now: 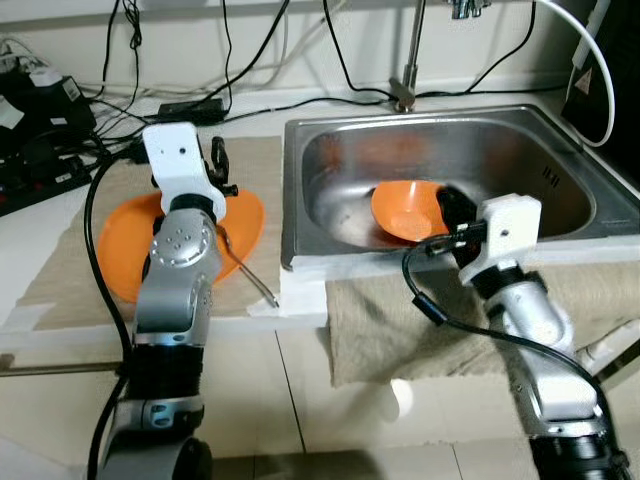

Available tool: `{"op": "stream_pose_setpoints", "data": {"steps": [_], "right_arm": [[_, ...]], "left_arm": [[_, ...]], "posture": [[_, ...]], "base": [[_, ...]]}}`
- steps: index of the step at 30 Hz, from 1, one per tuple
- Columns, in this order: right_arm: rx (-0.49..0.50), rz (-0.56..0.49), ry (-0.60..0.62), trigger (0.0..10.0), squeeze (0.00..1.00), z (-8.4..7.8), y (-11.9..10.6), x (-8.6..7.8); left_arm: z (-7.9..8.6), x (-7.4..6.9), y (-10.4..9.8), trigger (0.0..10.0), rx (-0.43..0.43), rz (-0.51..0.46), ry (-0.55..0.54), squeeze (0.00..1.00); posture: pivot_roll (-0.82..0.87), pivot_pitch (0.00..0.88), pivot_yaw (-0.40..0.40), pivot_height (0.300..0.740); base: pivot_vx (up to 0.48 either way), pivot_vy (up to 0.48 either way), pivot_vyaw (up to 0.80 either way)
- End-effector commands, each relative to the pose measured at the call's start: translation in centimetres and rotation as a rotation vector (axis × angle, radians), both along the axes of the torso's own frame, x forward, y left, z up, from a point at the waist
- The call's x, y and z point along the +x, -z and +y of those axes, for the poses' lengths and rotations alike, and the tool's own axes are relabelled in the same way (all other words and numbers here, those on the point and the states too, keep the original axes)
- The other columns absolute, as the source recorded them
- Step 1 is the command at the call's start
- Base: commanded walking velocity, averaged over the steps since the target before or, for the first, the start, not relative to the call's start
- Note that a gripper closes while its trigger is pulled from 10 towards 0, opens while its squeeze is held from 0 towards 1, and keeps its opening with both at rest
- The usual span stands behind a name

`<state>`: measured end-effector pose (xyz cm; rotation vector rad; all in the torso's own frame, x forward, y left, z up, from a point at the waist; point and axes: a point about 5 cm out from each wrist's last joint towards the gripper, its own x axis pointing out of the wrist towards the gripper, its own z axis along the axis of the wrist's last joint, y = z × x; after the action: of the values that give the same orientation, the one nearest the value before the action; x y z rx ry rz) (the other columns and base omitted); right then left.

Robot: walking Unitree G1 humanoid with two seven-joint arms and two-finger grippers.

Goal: Kitchen organization

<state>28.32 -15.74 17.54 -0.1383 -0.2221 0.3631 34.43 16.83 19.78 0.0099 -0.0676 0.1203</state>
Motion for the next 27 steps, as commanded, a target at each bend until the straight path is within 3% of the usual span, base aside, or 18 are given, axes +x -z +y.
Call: {"op": "stream_pose_setpoints", "data": {"steps": [1, 5, 8, 11, 13, 15, 20, 21, 27], "right_arm": [[-0.016, 0.048, -0.091, 10.0, 0.0, 0.1, -0.3, -0.1], [-0.028, 0.082, -0.139, 10.0, 0.0, -0.5, -0.8, 0.0], [0.015, 0.136, -0.166, 10.0, 0.0, -0.9, -0.9, 0.1], [0.032, 0.153, -0.179, 10.0, 0.0, -0.8, -0.8, 0.1], [0.036, 0.162, -0.186, 10.0, 0.0, -0.6, -0.6, 0.1], [0.041, 0.2, -0.213, 10.0, 0.0, -0.2, 0.0, -0.1], [0.047, 0.223, -0.224, 10.0, 0.0, 0.1, 0.4, -0.1], [0.053, 0.234, -0.235, 10.0, 0.0, 0.3, 0.6, -0.1], [0.06, 0.252, -0.247, 10.0, 0.0, 0.8, 1.0, -0.2]], "left_arm": [[-0.1, 0.5, 0.0, 10.0, 0.012, 0.082, 0.042, 0.0], [0.9, 0.8, -0.8, 10.0, -0.027, 0.16, 0.063, 0.0], [2.4, 1.1, -2.9, 10.0, -0.001, 0.189, 0.082, 0.0], [2.9, 1.2, -3.4, 10.0, 0.012, 0.213, 0.098, 0.0], [3.2, 1.2, -3.3, 10.0, 0.013, 0.249, 0.122, 0.0], [5.0, 0.8, -2.8, 10.0, 0.008, 0.358, 0.166, 0.0], [6.6, 0.7, -2.6, 10.0, 0.028, 0.413, 0.156, 0.0], [6.5, 0.7, -2.5, 10.0, 0.035, 0.428, 0.175, 1.0], [6.0, 0.0, -1.9, 10.0, 0.049, 0.491, 0.269, 1.0]], "posture": [[-0.02, 0.0, 0.085, 0.74], [-0.02, 0.0, 0.082, 0.74], [0.0, 0.0, 0.07, 0.74], [0.0, 0.0, 0.064, 0.74], [0.0, 0.0, 0.057, 0.74], [0.02, 0.0, 0.05, 0.74], [0.03, 0.0, 0.047, 0.74], [0.03, 0.0, 0.048, 0.74], [0.03, 0.0, 0.048, 0.74]], "base": [[0.0, 0.0, 0.0], [0.0, 0.0, 0.0], [0.0, 0.0, 0.0], [0.0, 0.0, 0.0], [0.0, 0.0, 0.0], [0.0, 0.0, 0.0], [0.0, 0.0, 0.0], [0.0, 0.0, 0.0], [0.0, 0.0, 0.0]]}}
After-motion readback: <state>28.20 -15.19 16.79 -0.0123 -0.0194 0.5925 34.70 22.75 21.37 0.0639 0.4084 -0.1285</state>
